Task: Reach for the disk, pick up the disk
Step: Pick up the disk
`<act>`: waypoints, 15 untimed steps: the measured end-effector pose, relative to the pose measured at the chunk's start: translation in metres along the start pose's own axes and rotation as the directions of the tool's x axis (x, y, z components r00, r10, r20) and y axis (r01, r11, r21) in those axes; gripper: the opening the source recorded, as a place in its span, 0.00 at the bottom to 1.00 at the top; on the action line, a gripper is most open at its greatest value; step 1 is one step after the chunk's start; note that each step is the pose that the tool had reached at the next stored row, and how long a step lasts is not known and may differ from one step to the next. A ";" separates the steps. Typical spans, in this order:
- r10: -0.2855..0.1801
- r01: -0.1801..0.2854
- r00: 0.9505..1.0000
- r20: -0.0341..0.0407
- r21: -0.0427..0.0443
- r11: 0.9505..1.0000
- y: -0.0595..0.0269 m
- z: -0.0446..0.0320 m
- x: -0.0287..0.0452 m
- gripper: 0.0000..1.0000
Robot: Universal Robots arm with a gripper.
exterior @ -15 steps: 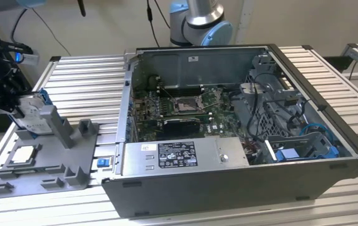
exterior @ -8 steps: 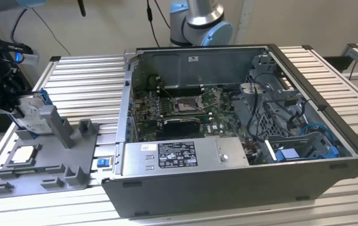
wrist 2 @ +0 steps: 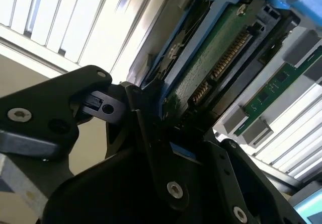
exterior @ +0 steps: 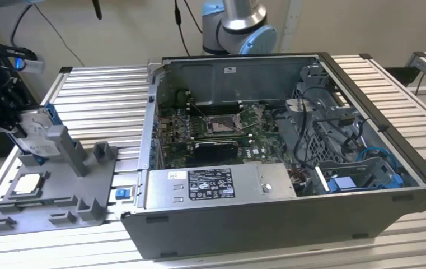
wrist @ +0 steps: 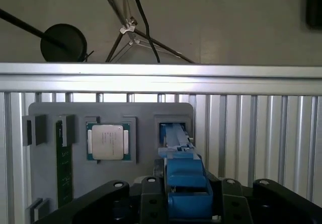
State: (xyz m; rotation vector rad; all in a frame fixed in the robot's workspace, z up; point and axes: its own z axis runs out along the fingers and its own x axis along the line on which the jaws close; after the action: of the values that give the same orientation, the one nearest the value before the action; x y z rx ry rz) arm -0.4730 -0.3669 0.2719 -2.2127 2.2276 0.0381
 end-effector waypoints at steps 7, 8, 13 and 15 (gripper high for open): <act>0.000 0.000 1.000 0.000 0.000 1.000 0.0002 -0.0145 -0.0003 0.00; 0.000 0.000 1.000 0.000 0.000 1.000 0.0003 -0.0170 -0.0003 0.00; 0.000 0.000 1.000 0.000 0.000 1.000 0.0004 -0.0279 -0.0005 0.00; 0.000 0.000 1.000 0.000 0.000 1.000 0.0005 -0.0325 -0.0006 0.00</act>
State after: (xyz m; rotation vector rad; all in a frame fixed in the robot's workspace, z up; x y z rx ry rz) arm -0.4730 -0.3669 0.3044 -2.2127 2.2275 0.0380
